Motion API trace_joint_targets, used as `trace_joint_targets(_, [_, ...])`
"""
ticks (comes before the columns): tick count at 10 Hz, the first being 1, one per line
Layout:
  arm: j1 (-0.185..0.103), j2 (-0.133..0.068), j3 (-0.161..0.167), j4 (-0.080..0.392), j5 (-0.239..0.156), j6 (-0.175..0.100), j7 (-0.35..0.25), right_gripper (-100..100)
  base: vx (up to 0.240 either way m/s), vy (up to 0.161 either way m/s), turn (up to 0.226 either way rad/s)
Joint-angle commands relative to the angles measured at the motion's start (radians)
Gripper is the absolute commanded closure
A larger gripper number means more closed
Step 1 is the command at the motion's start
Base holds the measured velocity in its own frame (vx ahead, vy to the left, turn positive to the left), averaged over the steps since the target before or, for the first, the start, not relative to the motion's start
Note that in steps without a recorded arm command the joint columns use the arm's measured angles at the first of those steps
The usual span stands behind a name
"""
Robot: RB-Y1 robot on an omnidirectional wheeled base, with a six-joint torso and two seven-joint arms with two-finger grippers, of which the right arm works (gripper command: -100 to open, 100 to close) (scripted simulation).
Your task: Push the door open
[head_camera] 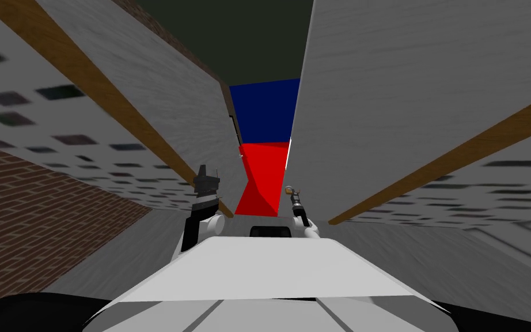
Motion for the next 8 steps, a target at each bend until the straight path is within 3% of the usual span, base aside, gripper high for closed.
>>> trace_joint_targets(1, [0.004, -0.013, -0.018, -0.022, -0.008, -0.004, 0.007, 100, 0.184, 0.051, -0.041])
trace_joint_targets(6, [0.005, -0.031, -0.059, -0.017, -0.030, -0.006, 0.019, 100, 0.169, 0.047, -0.039])
trace_joint_targets(8, [0.005, -0.031, -0.059, -0.016, -0.030, -0.006, 0.019, 100, 0.082, 0.020, -0.016])
